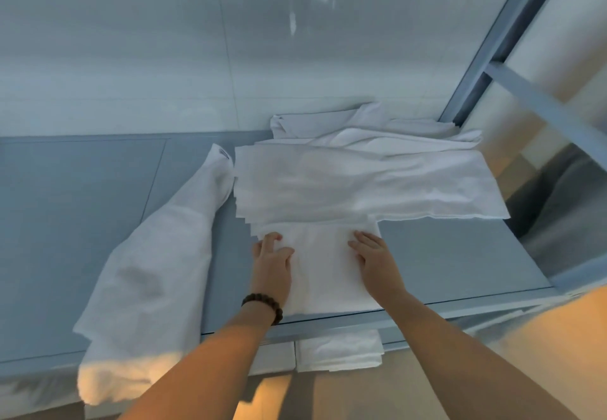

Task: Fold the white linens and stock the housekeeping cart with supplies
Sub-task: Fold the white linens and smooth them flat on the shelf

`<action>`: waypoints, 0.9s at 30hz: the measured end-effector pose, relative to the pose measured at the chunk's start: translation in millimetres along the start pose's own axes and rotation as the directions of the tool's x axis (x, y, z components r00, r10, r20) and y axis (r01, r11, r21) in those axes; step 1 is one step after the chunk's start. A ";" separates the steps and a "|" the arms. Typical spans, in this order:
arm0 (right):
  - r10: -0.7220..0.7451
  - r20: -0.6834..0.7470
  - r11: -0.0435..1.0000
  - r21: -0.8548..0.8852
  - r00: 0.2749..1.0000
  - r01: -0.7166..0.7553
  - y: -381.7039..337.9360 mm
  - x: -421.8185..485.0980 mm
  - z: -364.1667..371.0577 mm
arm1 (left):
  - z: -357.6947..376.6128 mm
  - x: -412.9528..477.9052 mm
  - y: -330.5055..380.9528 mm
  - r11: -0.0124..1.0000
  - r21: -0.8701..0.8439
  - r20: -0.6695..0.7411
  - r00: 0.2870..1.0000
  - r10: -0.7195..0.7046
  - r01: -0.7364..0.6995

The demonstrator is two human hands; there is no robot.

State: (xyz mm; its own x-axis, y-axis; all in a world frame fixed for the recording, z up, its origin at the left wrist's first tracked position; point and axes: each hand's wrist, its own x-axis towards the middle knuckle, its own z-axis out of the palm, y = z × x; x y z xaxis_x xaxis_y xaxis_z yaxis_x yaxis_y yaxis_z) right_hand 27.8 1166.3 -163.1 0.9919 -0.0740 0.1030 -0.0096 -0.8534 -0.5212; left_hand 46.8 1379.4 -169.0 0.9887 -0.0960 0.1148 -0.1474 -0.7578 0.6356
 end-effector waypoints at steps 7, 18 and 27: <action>-0.028 0.005 0.961 -0.273 1.000 0.028 12.0 -3.5 18.3 | 13.5 -3.4 -0.2 0.945 0.318 0.060 0.993 -0.097 0.074; -0.021 0.329 0.895 -0.414 0.944 0.165 0.6 5.8 43.0 | 46.4 4.4 -8.6 0.860 0.478 0.330 0.944 0.015 -0.181; 0.123 0.282 0.904 -0.427 0.951 0.010 34.7 -5.3 18.3 | 69.1 -1.2 20.5 0.859 0.455 0.367 0.928 0.060 -0.235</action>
State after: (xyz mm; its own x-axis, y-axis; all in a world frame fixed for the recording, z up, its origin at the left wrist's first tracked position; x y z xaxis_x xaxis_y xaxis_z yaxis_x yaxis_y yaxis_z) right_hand 24.5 1146.6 -197.3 0.9783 -0.0295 -0.2053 -0.0528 -0.9927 -0.1087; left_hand 44.4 1319.3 -208.9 0.9187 -0.3711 -0.1356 -0.3472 -0.9221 0.1710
